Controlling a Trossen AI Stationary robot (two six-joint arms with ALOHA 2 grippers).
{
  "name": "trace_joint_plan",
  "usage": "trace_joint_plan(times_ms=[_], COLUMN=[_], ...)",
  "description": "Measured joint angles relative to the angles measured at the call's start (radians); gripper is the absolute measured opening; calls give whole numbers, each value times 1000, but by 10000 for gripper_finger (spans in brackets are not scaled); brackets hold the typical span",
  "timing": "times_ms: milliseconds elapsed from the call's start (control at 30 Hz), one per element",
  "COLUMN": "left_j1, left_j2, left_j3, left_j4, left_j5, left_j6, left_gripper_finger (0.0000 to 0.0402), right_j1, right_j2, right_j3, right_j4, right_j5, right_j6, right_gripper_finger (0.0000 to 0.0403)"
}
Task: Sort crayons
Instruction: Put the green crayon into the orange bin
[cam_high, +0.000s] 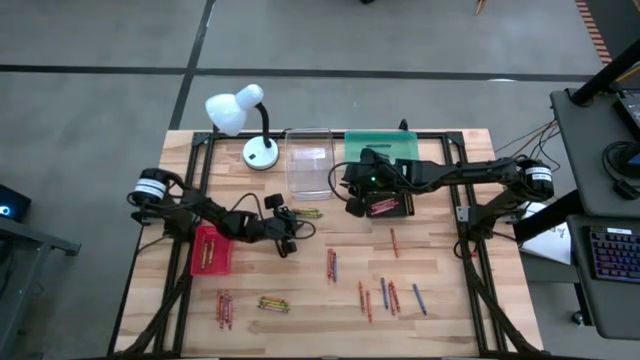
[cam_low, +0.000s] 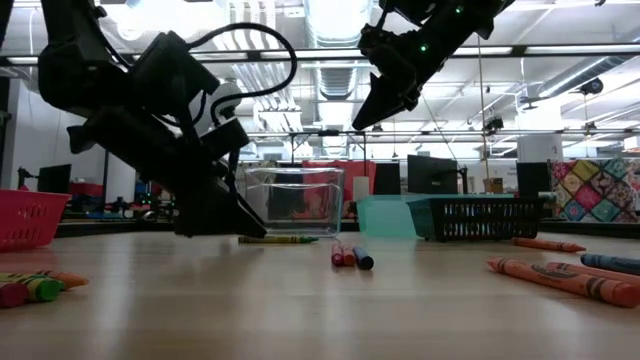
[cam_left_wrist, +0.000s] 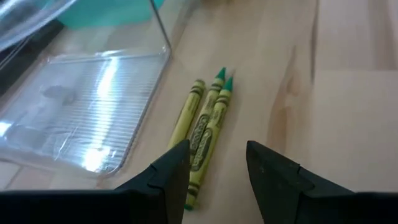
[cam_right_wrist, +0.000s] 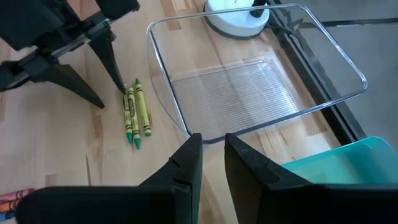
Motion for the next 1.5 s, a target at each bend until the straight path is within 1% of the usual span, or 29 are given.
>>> trace_joint_plan(times_ms=[333,500,733,900,1267,1333,1500], left_j1=[7,7,8,9,9,9,9], left_j2=[26,31,31,31,30,30,30], left_j3=[-8,-12,-12,-14,-19,-19,-20], left_j4=[7,11,7,6,-23,-23,-23], left_j5=[4,8,45,73,121,130,156], left_j6=[-19,-30,-48,-52,-60,-62,-63], left_gripper_finger=[139,124,95,79,74,63,10], right_j1=[0,0,0,0,0,0,0], right_j2=[0,0,0,0,1,1,2], right_j3=[-22,-25,-25,-26,-27,-27,-27], right_j4=[17,18,25,39,39,39,39], right_j5=[0,0,0,0,0,0,0], right_j6=[7,7,3,-2,-3,-2,-2], right_gripper_finger=[57,61,56,60,59,59,63])
